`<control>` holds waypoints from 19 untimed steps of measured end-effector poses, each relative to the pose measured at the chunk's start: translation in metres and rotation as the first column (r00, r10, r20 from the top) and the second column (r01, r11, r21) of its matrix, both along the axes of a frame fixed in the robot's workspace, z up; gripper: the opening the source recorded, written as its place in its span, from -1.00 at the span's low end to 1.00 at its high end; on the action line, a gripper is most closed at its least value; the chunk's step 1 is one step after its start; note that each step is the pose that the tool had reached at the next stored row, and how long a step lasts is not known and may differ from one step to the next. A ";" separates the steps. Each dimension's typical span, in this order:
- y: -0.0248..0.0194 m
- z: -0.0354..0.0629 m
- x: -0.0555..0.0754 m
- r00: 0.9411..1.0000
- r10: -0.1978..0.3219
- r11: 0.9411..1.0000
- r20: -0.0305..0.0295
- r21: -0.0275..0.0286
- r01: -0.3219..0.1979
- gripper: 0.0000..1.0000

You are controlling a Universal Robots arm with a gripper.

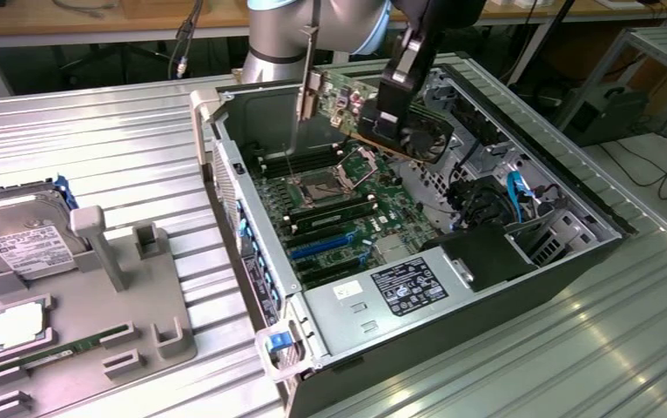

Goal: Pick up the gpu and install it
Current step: 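Insert the gpu into the slot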

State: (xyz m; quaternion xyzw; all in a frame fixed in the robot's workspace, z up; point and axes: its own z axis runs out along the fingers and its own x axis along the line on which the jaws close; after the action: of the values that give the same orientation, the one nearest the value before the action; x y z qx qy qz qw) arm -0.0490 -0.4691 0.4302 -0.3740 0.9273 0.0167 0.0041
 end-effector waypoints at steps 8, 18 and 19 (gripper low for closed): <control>-0.0006 0.0000 0.000 0.994 0.112 0.994 0.000 0.000 -0.112 -0.44; -0.0023 -0.0002 0.000 0.976 0.218 0.976 0.000 0.000 -0.218 -0.44; -0.0029 -0.0004 -0.001 0.972 0.237 0.972 0.000 0.000 -0.237 -0.44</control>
State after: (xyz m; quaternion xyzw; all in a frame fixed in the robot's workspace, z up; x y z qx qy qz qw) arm -0.0498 -0.4720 0.4298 -0.4820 0.8760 0.0171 0.0021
